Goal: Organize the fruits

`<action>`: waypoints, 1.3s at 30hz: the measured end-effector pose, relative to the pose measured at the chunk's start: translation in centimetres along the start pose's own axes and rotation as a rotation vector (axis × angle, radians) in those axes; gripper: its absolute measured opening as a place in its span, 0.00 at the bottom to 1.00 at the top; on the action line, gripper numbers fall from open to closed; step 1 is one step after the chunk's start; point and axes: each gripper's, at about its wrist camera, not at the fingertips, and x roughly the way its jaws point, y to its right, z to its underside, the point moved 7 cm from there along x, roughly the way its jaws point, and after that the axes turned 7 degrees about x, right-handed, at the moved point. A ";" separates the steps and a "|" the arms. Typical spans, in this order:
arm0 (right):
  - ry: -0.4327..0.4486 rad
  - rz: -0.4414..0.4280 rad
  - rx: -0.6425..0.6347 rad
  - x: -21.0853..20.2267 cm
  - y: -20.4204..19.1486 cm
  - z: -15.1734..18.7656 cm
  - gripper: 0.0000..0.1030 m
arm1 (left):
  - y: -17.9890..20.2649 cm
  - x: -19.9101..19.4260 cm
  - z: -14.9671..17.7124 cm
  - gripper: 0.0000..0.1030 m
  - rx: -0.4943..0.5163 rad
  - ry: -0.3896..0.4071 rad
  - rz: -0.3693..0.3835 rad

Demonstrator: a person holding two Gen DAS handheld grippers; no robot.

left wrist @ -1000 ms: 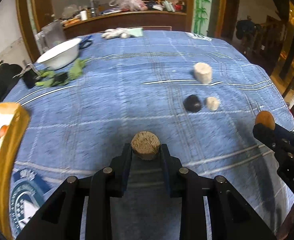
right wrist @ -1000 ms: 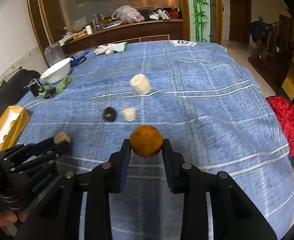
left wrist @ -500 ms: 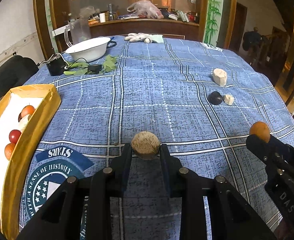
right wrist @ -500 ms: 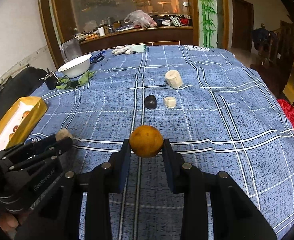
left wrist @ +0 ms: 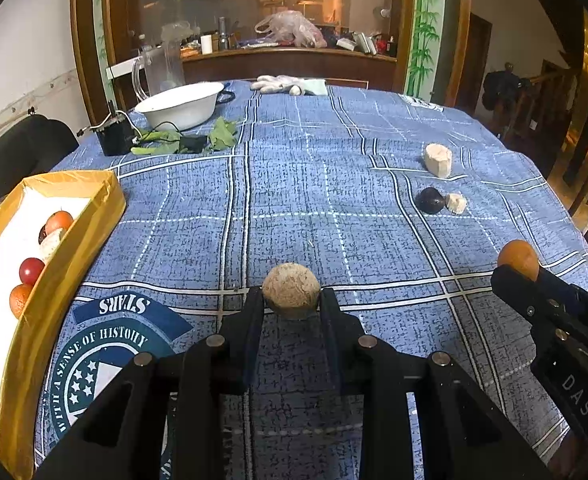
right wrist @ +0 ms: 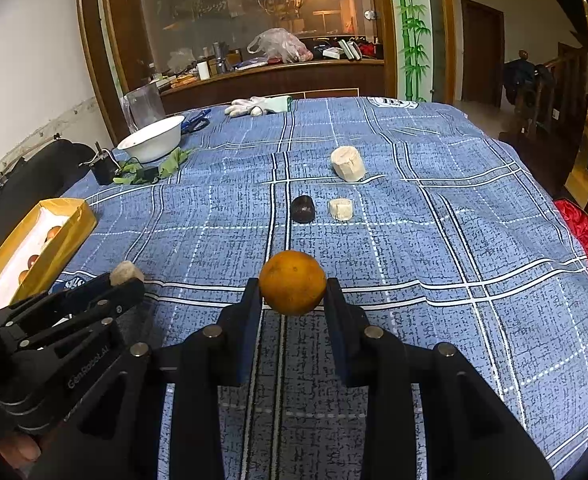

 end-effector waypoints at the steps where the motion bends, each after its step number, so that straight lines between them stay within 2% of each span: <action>1: 0.002 0.000 -0.001 0.0 -0.1 0.0 0.32 | 0.0 -0.1 0.0 0.27 0.002 0.003 -0.003; 22: 0.055 -0.010 -0.015 -1.1 -0.1 -0.4 0.32 | -0.3 -0.1 -0.2 0.27 -0.005 0.009 -0.034; 39: 0.061 -0.008 -0.020 -1.2 -0.2 -0.4 0.32 | -0.5 -0.2 -0.2 0.27 -0.014 0.018 -0.047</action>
